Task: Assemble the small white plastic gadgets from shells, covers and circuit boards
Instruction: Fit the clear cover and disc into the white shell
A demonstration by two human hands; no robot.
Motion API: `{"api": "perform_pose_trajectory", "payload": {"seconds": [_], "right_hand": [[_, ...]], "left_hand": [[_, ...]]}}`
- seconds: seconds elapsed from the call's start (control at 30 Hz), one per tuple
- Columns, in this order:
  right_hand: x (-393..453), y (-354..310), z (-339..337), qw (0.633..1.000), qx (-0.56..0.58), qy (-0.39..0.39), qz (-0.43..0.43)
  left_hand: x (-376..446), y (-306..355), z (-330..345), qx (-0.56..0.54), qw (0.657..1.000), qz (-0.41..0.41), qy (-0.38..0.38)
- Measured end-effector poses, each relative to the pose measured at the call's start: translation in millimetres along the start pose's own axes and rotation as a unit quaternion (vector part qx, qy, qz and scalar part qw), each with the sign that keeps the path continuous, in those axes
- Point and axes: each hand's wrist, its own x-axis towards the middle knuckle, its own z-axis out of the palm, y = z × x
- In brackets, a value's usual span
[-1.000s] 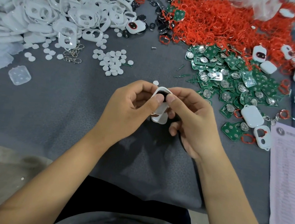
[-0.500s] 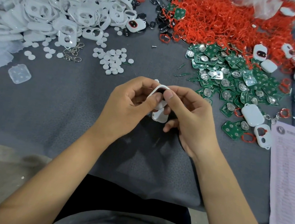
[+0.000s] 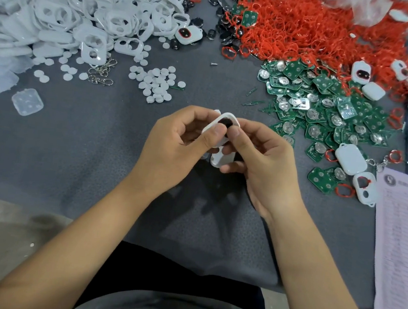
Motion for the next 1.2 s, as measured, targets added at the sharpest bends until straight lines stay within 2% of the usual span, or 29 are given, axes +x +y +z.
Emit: {"api": "perform_pose_trajectory", "payload": {"seconds": [0.1,0.4,0.6,0.77,0.83,0.93,1.03,1.1,1.2], "right_hand": [[1,-1,0,1.0,0.006,0.005,0.013],[2,-4,0,1.0,-0.014,-0.001,0.018],[1,-1,1,0.999,-0.047,-0.004,-0.018],[-3,-1,1,0.99,-0.108,-0.015,-0.092],[-3,-3,0,0.982,-0.141,0.016,-0.127],[2,-3,-6,0.954,-0.221,0.109,-0.173],[7,-3,-14,0.935,-0.248,0.182,-0.178],[8,-4,-17,0.921,-0.279,0.195,-0.19],[16,-5,-13,0.895,-0.364,0.165,-0.198]], "left_hand": [[1,-1,0,-0.027,0.999,-0.016,-0.017],[1,0,-1,0.035,0.999,0.009,-0.019],[0,-3,1,0.065,0.997,0.028,-0.024],[1,-1,0,0.016,0.999,0.034,-0.012],[0,-1,2,-0.018,1.0,0.017,0.006],[4,-2,0,-0.115,0.992,-0.041,0.024],[7,-5,-5,-0.172,0.983,-0.059,0.035],[7,-6,-5,-0.185,0.98,-0.06,0.031],[7,-6,-7,-0.2,0.977,-0.067,0.039]]}}
